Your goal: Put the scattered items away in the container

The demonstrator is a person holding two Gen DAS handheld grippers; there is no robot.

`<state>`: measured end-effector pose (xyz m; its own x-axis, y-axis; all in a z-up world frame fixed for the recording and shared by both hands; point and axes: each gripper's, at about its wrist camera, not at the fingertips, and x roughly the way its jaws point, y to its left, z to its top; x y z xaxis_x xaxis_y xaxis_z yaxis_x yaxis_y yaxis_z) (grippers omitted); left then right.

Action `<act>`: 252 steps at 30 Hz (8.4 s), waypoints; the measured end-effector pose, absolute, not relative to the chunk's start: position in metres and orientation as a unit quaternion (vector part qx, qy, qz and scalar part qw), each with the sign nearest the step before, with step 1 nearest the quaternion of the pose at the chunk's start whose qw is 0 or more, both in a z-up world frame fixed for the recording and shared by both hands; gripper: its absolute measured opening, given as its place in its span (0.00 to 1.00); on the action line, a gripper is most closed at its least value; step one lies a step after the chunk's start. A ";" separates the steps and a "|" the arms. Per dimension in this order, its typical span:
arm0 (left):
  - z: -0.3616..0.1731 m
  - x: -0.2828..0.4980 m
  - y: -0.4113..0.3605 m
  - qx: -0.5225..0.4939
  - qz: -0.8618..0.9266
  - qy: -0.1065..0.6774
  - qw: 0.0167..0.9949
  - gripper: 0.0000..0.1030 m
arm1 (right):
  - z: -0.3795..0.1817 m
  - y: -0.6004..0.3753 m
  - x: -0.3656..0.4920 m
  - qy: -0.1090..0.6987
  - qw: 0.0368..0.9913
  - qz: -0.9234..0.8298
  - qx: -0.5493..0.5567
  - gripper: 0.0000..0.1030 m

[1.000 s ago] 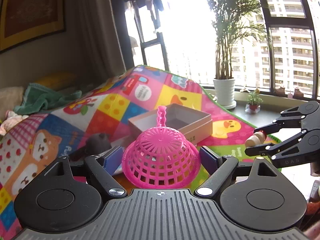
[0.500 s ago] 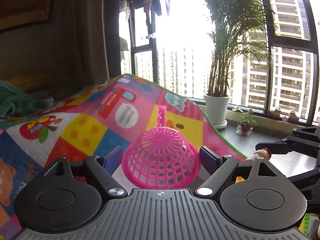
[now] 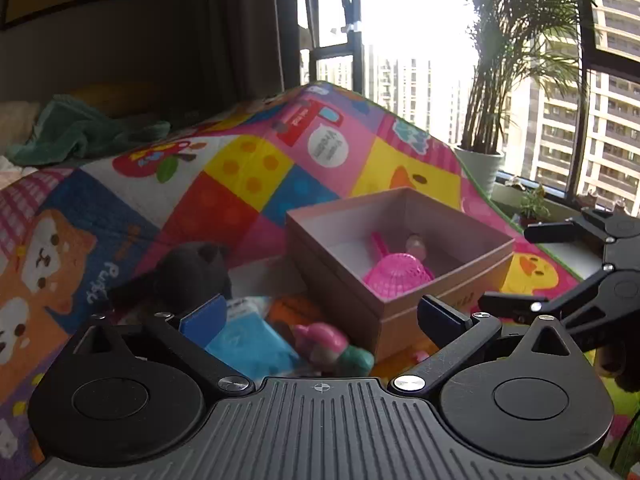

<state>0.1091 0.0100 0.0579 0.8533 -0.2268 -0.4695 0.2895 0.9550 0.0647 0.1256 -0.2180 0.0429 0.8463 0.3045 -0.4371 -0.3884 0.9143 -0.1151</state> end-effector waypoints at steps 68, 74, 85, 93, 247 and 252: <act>0.008 0.059 0.067 -0.056 -0.026 0.288 0.956 1.00 | 0.018 -0.160 0.020 0.288 0.901 0.278 -0.165 0.57; 0.007 0.059 0.067 -0.059 -0.025 0.290 0.955 1.00 | 0.018 -0.158 0.013 0.275 0.907 0.291 -0.134 0.62; 0.005 0.060 0.070 -0.066 -0.024 0.297 0.952 1.00 | 0.026 -0.187 0.027 0.251 0.922 0.214 -0.204 0.41; 0.004 0.060 0.071 -0.068 -0.022 0.298 0.952 1.00 | -0.008 -0.166 0.056 0.167 0.898 0.108 -0.392 0.41; 0.002 0.107 0.047 0.106 -0.117 0.338 0.928 1.00 | 0.009 -0.198 0.080 0.256 0.951 0.163 -0.066 1.00; 0.003 0.104 0.048 0.090 -0.128 0.342 0.927 1.00 | 0.011 -0.193 0.076 0.244 0.951 0.171 -0.085 0.92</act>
<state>0.1037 0.0482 0.0029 0.7336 -0.1750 -0.6567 0.2978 0.9514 0.0790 0.0758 -0.1927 0.0111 0.8225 0.2839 -0.4928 -0.3671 0.9268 -0.0788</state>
